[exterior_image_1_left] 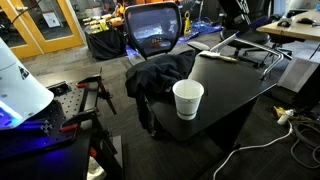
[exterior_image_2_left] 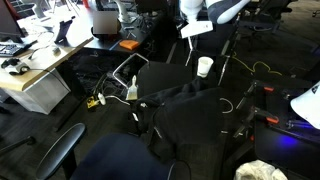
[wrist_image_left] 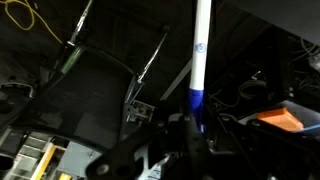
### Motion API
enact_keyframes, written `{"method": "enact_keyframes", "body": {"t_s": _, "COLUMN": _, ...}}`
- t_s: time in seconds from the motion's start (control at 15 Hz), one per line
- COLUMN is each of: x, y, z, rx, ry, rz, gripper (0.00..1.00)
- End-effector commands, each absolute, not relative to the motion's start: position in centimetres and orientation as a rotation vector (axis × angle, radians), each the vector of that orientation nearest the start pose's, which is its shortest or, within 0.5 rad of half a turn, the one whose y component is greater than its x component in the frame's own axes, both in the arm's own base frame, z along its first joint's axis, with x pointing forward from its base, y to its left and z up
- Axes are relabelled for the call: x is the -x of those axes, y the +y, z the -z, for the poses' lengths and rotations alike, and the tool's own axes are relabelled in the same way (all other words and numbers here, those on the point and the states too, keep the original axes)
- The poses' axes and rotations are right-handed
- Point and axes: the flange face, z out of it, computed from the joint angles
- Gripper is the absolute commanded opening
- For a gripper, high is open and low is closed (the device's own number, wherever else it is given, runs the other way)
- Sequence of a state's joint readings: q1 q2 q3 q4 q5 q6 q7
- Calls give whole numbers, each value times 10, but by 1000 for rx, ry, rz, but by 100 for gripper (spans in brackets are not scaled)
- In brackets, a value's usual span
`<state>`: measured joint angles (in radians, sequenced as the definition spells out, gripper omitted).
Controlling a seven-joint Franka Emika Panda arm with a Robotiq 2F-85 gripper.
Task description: Put the blue pen in the white coffee cup
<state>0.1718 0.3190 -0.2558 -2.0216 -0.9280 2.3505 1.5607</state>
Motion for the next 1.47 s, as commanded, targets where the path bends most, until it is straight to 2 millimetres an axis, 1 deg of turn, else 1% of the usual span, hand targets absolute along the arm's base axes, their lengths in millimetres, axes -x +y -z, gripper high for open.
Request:
{"method": "enact_keyframes", "body": {"t_s": 0.0, "x": -598, "y": -48, "z": -307, "rx": -2029, "ry": -1281, "rz": -713, "gripper": 4}}
{"method": "enact_keyframes", "body": {"t_s": 0.27, "x": -591, "y": -39, "z": -304, "rx": -1785, "ry": -1398, "rz": -763, "gripper": 4}}
{"method": "enact_keyframes", "body": {"t_s": 0.47, "x": -586, "y": -35, "z": -302, "rx": -1607, "ry": -1451, "rz": -797, "gripper": 4}}
{"method": "enact_keyframes", "body": {"t_s": 0.53, "x": -584, "y": -34, "z": -300, "rx": -1573, "ry": -1453, "rz": -785, "gripper": 4}}
{"method": "enact_keyframes", "body": {"t_s": 0.6, "x": -581, "y": -34, "z": -300, "rx": -1657, "ry": -1438, "rz": -761, "gripper": 4}}
{"method": "enact_keyframes", "body": {"t_s": 0.67, "x": -580, "y": -31, "z": -298, "rx": -1651, "ry": -1436, "rz": -758, "gripper": 16}}
{"method": "enact_keyframes", "body": {"t_s": 0.87, "x": -580, "y": -30, "z": -296, "rx": -1657, "ry": -1435, "rz": -753, "gripper": 16}}
{"method": "enact_keyframes", "body": {"t_s": 0.93, "x": -575, "y": -40, "z": -298, "rx": -1606, "ry": -1468, "rz": -756, "gripper": 4}}
{"method": "enact_keyframes", "body": {"t_s": 1.2, "x": -560, "y": -50, "z": -290, "rx": -1368, "ry": -1541, "rz": -811, "gripper": 4}}
{"method": "enact_keyframes", "body": {"t_s": 1.4, "x": -552, "y": -48, "z": -281, "rx": -1236, "ry": -1552, "rz": -822, "gripper": 4}}
